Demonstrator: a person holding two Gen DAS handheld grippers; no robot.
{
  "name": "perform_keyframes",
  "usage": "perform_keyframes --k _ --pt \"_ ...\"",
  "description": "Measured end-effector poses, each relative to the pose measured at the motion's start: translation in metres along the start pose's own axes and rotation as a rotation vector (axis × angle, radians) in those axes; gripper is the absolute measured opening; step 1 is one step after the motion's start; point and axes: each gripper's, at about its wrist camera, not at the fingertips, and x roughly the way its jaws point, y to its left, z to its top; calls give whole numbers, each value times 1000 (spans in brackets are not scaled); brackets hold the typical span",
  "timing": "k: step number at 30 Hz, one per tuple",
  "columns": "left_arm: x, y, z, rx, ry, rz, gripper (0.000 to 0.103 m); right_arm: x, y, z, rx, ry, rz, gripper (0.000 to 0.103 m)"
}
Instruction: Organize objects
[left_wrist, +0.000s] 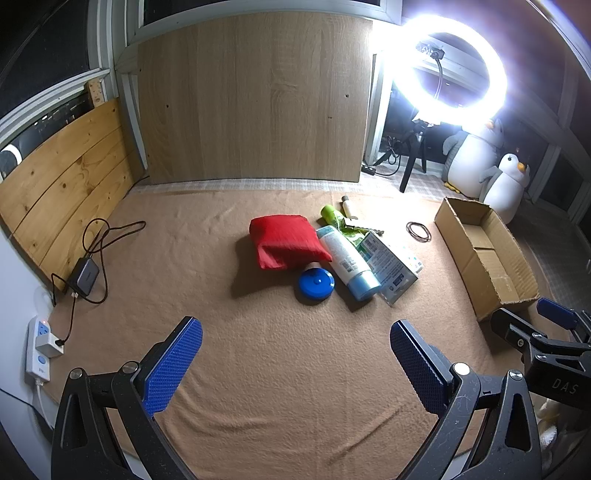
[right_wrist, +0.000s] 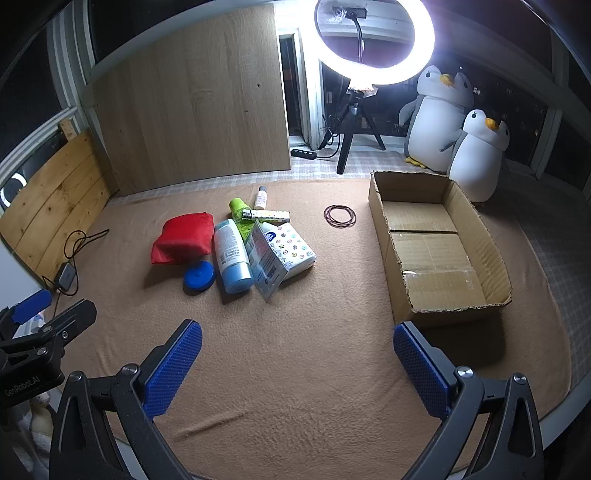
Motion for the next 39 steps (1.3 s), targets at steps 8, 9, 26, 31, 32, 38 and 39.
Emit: perform_keyframes --k 8,9,26,31,32,38,39 --pt "1 0 1 0 0 1 103 -1 1 0 -6 5 -1 102" --pt "1 0 1 0 1 0 103 0 1 0 -5 4 -1 102" --pt "3 -3 1 -3 7 2 103 0 -2 1 -1 11 -3 102" --pt "4 -3 1 -4 8 2 103 0 -2 2 0 13 -4 102" --pt "4 -3 1 -4 9 2 103 0 -2 2 0 13 -3 102" --pt "6 -4 2 -6 12 2 103 2 -2 1 1 20 -1 102" --pt "6 -4 2 -8 11 2 103 2 -1 2 1 22 -1 102"
